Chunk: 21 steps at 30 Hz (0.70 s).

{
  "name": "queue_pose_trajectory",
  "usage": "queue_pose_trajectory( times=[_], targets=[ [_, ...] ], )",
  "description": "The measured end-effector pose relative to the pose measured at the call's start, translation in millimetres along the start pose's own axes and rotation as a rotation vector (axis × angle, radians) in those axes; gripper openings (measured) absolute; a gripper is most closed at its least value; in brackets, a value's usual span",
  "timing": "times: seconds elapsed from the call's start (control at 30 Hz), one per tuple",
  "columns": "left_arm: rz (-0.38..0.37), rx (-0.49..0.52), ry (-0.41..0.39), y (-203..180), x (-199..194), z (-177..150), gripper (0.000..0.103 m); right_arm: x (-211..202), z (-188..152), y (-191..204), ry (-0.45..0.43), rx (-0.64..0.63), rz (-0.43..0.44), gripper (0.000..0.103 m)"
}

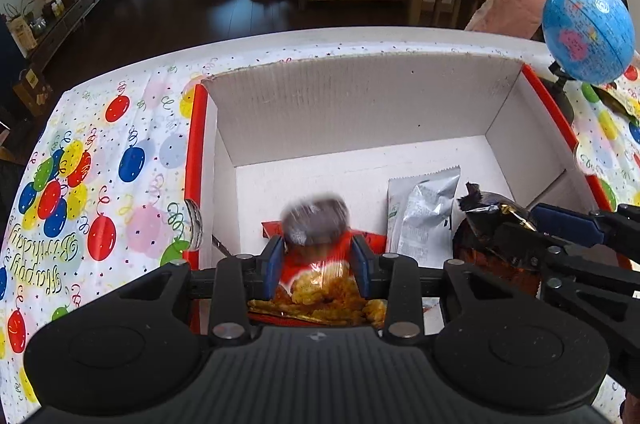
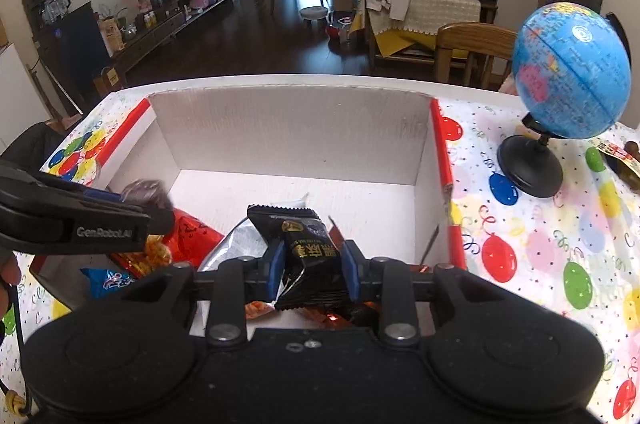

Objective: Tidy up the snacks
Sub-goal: 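Carry both snacks into the red box and open both tools, then lift both tools out of the box back toward the snacks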

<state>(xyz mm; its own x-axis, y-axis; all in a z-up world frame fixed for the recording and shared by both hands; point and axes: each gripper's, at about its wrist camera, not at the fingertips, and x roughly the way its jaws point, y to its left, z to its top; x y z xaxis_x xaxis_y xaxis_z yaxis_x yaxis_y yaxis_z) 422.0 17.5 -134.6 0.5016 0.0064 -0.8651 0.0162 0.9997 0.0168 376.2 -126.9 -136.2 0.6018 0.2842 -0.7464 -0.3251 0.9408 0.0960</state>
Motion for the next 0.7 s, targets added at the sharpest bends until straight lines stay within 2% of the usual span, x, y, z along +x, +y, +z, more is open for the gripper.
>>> queue_pose_trajectory(
  times=[0.3, 0.4, 0.53, 0.63, 0.7],
  targets=[
    [-0.009, 0.016, 0.004, -3.2, -3.1, -5.3, 0.037, 6.4, -4.2, -1.6, 0.04, 0.02, 0.02, 0.034],
    [-0.023, 0.01, 0.004, -2.0, -7.9, -8.3, 0.042, 0.6, -6.6, -2.5, 0.036, 0.025, 0.02, 0.037],
    [-0.047, -0.003, -0.005, 1.2, -19.1, -12.1, 0.044, -12.2, -8.7, -2.6, 0.019, 0.036, 0.024, 0.04],
    [-0.064, -0.008, -0.023, 3.1, -30.8, -15.8, 0.054, -24.8, -10.4, -2.1, 0.001, 0.043, 0.025, 0.047],
    [-0.074, -0.014, -0.036, 4.3, -39.9, -18.2, 0.056, -34.4, -10.9, -2.3, -0.015, 0.048, 0.025, 0.05]
  ],
)
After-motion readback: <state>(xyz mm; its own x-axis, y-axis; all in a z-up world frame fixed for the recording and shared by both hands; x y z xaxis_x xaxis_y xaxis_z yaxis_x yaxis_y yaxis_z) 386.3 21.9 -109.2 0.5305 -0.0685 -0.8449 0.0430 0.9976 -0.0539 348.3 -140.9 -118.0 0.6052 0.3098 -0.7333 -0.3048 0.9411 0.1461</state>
